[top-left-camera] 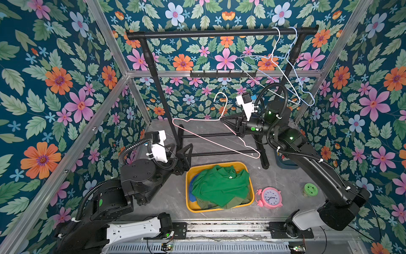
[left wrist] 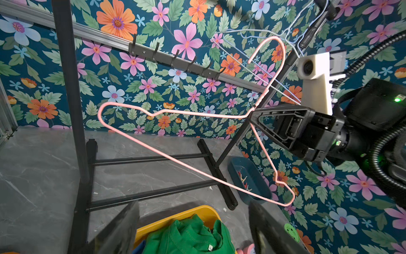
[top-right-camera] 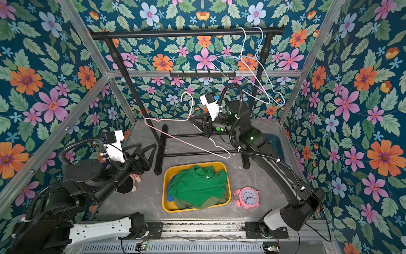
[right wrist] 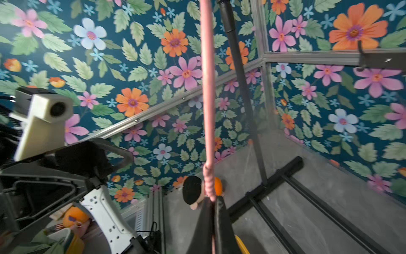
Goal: Remove the clothespins securing tank tops to the hanger
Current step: Place the hanger on the clothesline.
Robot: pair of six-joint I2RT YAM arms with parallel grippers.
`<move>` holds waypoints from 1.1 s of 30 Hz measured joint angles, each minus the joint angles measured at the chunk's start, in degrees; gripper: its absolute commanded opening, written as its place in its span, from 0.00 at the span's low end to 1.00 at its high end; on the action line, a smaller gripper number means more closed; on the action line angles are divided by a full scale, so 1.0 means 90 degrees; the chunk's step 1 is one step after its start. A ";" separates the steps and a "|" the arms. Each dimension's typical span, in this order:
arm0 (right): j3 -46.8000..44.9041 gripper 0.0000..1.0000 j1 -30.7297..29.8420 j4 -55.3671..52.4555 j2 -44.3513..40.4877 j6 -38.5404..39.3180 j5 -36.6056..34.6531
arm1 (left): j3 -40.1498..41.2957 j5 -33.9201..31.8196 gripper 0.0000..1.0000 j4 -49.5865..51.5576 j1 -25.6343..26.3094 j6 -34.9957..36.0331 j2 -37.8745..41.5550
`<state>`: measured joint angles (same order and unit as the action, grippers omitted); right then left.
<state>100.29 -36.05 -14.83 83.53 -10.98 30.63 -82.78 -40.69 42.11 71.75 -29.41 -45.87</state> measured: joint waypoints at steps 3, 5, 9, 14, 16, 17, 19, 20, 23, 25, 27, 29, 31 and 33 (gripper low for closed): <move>0.0639 0.00 -0.0024 -0.0627 0.0056 0.0469 -0.0731 | 0.0197 -0.0024 0.80 -0.0182 0.0000 0.0092 0.0061; 0.1030 0.00 -0.0022 -0.0884 0.0153 0.0746 -0.1226 | 0.0393 -0.0019 0.81 -0.0279 0.0000 0.0114 0.0102; 0.1851 0.00 -0.0024 -0.1146 0.0549 0.1285 -0.2081 | 0.0750 0.0012 0.81 -0.0512 0.0000 0.0141 0.0097; 0.2633 0.00 -0.0034 -0.1039 0.1013 0.1870 -0.2744 | 0.1168 0.0180 0.81 -0.0852 0.0000 0.0238 -0.0051; 0.2909 0.00 -0.0032 -0.0903 0.1158 0.2086 -0.2990 | 0.1350 0.0257 0.81 -0.1018 0.0000 0.0274 -0.0114; 0.3050 0.00 -0.0027 -0.0833 0.1258 0.2174 -0.3089 | 0.1426 0.0296 0.81 -0.1090 0.0000 0.0279 -0.0146; 0.3334 0.00 -0.0029 -0.0449 0.1503 0.2392 -0.3276 | 0.1668 0.0372 0.81 -0.1287 0.0000 0.0284 -0.0172; 0.3383 0.00 -0.0029 -0.0345 0.1579 0.2465 -0.3303 | 0.1766 0.0398 0.81 -0.1362 0.0000 0.0289 -0.0172; 0.3609 0.00 -0.0029 -0.0136 0.1865 0.2696 -0.3487 | 0.2021 0.0493 0.81 -0.1630 0.0002 0.0306 -0.0182; 0.3944 0.00 -0.0002 -0.0012 0.2110 0.2837 -0.3619 | 0.2096 0.0520 0.81 -0.1727 0.0002 0.0311 -0.0221; 0.4240 0.00 0.0063 0.0158 0.2317 0.2909 -0.3662 | 0.2171 0.0534 0.81 -0.1834 0.0002 0.0311 -0.0238; 0.4386 0.00 0.0155 0.0359 0.2450 0.2929 -0.3718 | 0.2293 0.0537 0.81 -0.1979 0.0002 0.0311 -0.0243; 0.4444 0.00 0.0255 0.0534 0.2545 0.2931 -0.3779 | 0.2458 0.0559 0.81 -0.2123 0.0002 0.0328 -0.0245; 0.4575 0.00 0.0316 0.0653 0.2664 0.2936 -0.3806 | 0.2555 0.0585 0.81 -0.2205 0.0002 0.0333 -0.0279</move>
<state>141.47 -33.21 -8.95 107.50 15.44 -3.62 -59.79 -35.42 22.26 71.77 -26.41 -48.38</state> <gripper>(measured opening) 0.052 0.810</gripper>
